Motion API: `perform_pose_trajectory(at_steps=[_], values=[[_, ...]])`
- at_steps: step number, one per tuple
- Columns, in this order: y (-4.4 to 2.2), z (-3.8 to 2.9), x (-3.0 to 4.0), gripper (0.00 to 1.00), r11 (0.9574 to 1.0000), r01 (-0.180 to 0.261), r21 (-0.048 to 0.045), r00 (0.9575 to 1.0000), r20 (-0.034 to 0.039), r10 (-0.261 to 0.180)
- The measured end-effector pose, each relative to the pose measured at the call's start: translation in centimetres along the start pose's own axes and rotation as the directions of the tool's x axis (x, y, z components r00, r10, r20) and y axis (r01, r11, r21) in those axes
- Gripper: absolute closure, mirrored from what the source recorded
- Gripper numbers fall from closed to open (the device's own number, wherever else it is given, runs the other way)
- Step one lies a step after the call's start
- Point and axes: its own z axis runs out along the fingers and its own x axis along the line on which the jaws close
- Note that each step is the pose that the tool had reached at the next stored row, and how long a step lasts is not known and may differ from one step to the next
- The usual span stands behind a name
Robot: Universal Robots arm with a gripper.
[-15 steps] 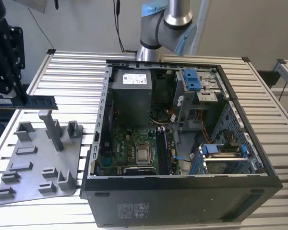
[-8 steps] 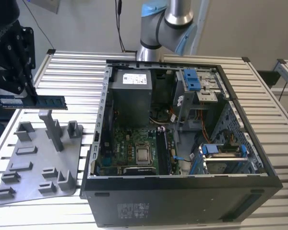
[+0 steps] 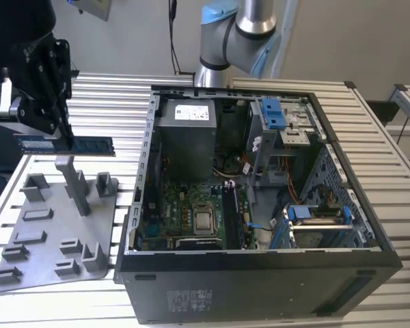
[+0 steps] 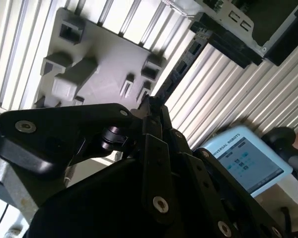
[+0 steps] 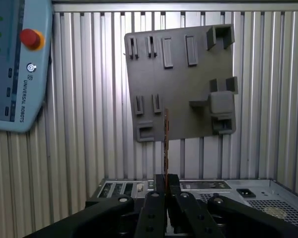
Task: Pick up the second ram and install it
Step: 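Pick up the second ram and move it above second insertion slot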
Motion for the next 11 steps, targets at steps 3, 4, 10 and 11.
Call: perform_pose_trajectory(at_steps=[3, 4, 10, 11], values=[[-1.06, 0.01, -0.03, 0.86, 1.0000, 0.000, 0.0000, 1.0000, 0.0000, 0.000], [-1.42, 0.01, -0.04, 0.86, 1.0000, 0.000, -0.0001, 1.0000, 0.0000, 0.000], [-3.30, 0.04, -0.09, 0.86, 1.0000, 0.000, 0.0000, 1.0000, 0.0000, 0.000], [-3.59, 0.04, -0.10, 0.86, 1.0000, 0.000, 0.0000, 1.0000, 0.0000, 0.000]])
